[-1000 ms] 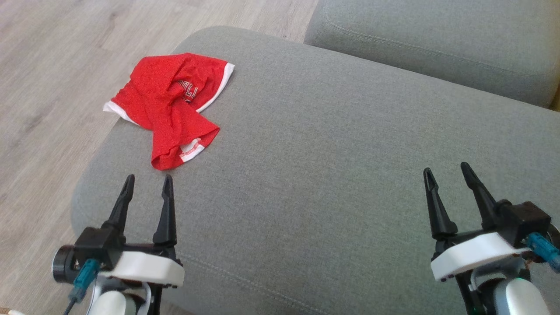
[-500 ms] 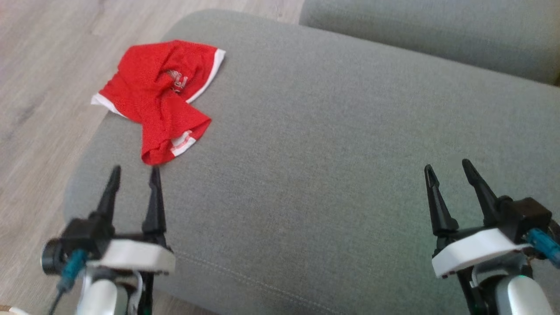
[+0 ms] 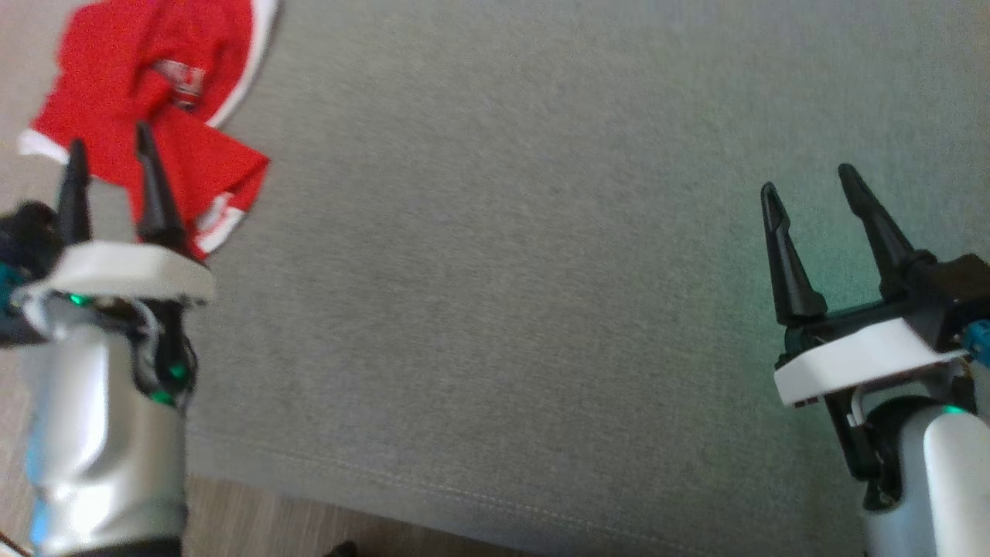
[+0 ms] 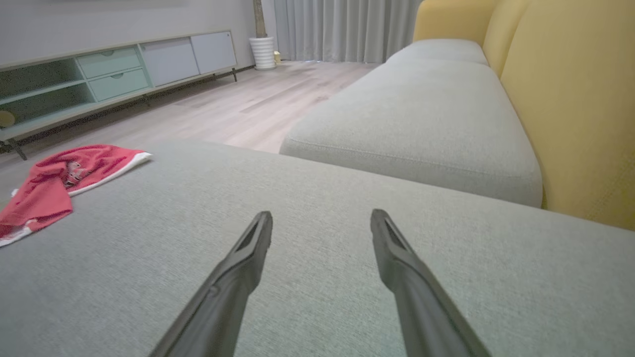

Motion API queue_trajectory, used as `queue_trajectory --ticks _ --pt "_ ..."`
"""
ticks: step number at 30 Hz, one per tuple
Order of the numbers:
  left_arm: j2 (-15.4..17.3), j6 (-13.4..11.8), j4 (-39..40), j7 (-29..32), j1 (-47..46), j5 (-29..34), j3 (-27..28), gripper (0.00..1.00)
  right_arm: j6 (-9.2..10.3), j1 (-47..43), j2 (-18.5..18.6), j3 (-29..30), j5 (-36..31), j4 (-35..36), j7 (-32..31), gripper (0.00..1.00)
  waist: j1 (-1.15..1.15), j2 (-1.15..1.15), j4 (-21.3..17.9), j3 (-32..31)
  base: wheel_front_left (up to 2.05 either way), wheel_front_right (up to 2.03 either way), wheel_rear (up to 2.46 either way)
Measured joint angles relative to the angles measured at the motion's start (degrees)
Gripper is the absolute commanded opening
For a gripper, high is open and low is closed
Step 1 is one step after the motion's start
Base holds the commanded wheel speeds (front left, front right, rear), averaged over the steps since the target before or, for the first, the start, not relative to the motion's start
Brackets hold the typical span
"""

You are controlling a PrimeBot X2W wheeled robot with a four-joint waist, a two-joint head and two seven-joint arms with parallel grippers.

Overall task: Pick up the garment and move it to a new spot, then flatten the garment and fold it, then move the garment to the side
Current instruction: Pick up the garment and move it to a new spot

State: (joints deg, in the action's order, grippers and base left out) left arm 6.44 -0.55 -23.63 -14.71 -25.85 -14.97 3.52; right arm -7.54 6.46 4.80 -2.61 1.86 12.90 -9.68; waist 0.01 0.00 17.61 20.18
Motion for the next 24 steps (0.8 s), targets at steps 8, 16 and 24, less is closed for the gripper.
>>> queue_trajectory --ticks 8,16,24 --pt "5.6 1.6 -24.8 0.1 -12.5 -3.0 5.7 1.00 0.00 3.3 0.6 -1.0 0.0 0.0 0.1 1.00 0.01 0.00 -5.2 7.0 0.00 0.00 0.00" --pt "8.3 3.2 -36.6 0.5 -18.4 -4.8 7.1 0.00 0.00 4.0 0.5 0.2 0.0 -0.7 1.5 1.00 0.01 0.00 -7.9 9.9 0.00 0.00 0.00" --pt "8.3 2.5 -15.6 0.4 -14.6 -2.4 13.2 0.00 0.00 4.9 -0.3 1.5 0.1 -1.5 3.3 1.00 0.00 0.00 -7.7 7.9 0.00 0.00 0.00"
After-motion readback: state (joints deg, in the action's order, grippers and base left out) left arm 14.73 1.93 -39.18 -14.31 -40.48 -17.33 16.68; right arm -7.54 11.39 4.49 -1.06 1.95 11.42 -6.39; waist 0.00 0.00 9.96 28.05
